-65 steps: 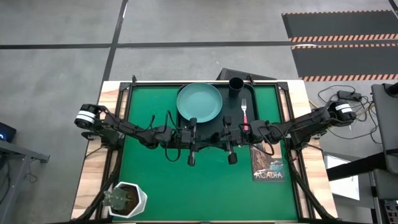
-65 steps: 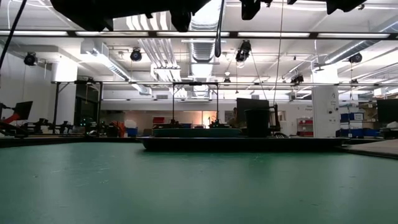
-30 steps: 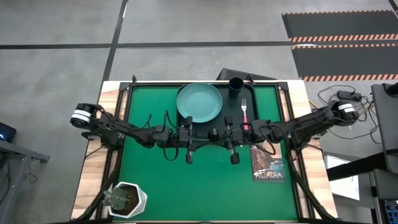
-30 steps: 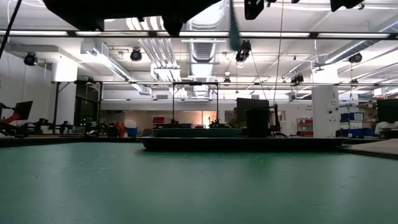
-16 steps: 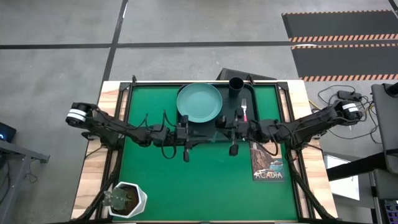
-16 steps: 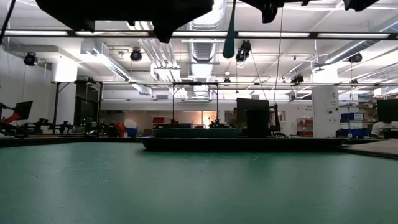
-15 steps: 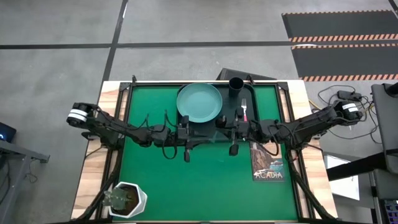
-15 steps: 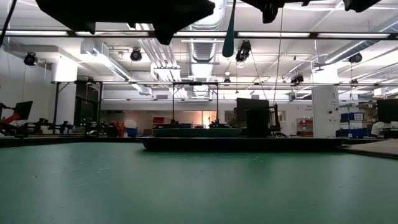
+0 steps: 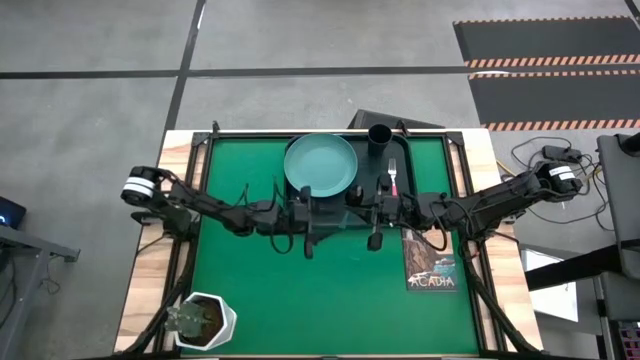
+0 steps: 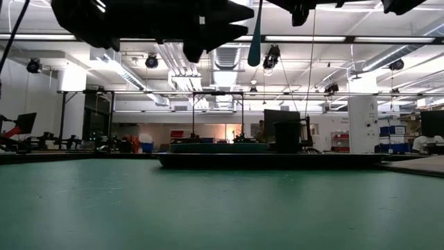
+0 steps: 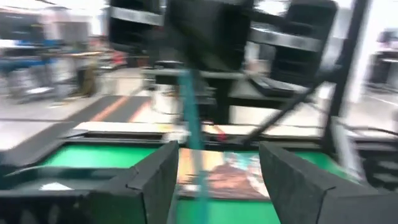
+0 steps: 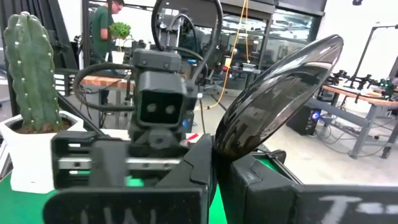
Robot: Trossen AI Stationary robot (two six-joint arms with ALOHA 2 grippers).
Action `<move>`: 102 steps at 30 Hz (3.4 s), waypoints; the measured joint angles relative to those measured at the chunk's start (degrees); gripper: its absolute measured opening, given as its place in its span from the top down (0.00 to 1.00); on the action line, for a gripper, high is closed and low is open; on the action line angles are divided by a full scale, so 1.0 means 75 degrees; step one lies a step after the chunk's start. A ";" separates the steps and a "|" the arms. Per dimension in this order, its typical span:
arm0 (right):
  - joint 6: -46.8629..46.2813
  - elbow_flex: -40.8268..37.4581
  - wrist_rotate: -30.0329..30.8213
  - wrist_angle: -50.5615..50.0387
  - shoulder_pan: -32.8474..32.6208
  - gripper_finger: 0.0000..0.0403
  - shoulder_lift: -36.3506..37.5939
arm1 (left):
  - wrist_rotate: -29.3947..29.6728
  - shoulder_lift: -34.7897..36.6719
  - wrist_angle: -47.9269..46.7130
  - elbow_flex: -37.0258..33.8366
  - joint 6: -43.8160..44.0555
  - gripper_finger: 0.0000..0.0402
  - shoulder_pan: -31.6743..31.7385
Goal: Pick and place plate/cup/fork/spoon on tray
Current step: Put the blue spoon on the black serving tray to the right of the green plate
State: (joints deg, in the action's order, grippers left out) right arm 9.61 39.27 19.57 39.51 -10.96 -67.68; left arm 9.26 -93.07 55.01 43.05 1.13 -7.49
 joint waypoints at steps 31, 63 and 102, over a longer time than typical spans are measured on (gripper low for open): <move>-0.0427 0.0223 -0.0953 -0.0819 0.0032 0.87 0.0009 | -0.2605 -0.0651 0.0136 0.0455 -0.0213 1.00 0.0285; -0.4856 0.0364 -0.0583 -0.7478 -0.1250 0.98 0.0882 | -0.2364 0.0279 -0.4266 0.0216 0.0557 1.00 -0.0263; -0.6339 0.0326 0.0877 -0.7242 -0.3620 0.98 0.0277 | -0.2335 -0.3117 -0.4903 0.2707 -0.1419 0.58 -0.1151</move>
State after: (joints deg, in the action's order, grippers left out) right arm -37.93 41.71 26.15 -14.81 -38.11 -65.60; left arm -8.25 -116.44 18.24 63.35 -9.52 -16.12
